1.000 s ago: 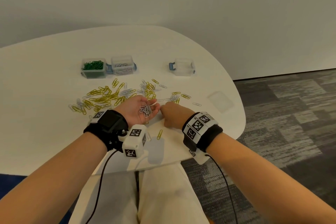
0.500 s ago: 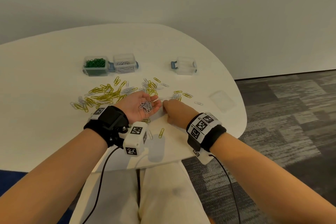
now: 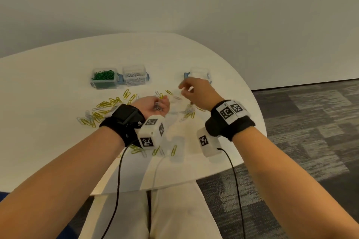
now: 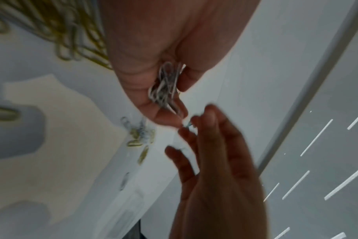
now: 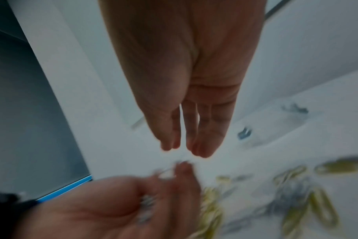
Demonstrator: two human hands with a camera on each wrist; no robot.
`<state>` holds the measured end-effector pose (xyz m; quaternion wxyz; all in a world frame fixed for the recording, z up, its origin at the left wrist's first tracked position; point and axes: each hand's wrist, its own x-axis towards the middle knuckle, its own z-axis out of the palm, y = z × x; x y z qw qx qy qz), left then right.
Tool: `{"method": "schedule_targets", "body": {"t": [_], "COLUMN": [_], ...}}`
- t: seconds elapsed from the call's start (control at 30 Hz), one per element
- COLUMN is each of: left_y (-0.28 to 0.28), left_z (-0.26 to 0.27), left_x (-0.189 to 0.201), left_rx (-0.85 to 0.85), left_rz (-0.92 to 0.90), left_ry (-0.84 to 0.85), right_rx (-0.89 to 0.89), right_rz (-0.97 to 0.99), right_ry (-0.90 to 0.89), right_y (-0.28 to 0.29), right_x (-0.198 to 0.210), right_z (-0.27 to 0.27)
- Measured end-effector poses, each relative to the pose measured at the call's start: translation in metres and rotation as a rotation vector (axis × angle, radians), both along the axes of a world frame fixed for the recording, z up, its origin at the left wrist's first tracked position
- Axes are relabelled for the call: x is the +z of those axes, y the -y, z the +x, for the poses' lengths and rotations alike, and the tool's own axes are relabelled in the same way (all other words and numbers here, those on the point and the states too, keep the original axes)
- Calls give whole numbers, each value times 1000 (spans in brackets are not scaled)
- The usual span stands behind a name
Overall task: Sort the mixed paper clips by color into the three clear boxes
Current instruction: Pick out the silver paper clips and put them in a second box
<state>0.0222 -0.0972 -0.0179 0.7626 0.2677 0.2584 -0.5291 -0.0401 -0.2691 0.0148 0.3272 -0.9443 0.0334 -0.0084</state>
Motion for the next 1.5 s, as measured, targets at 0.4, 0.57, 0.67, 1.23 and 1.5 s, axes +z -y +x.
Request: {"method": "schedule_targets", "body": {"t": [0.4, 0.57, 0.67, 1.23, 1.5], "left_y": [-11, -9, 5, 46, 49], "left_z": [128, 111, 75, 12, -3], "left_x": [42, 32, 31, -12, -9], "left_rx": [167, -354, -525, -1176, -566], "left_rz": [695, 1248, 1148, 1150, 826], "left_ry": [999, 1660, 1846, 1980, 1374], "right_rx": [-84, 89, 145, -398, -455], "right_rz": [-32, -119, -215, 1077, 1106], "right_ry": [-87, -177, -176, -152, -347], "right_y": [32, 28, 20, 46, 46], "right_x": [-46, -44, -53, -52, -46], "right_z": [-7, -9, -9, -27, -34]}}
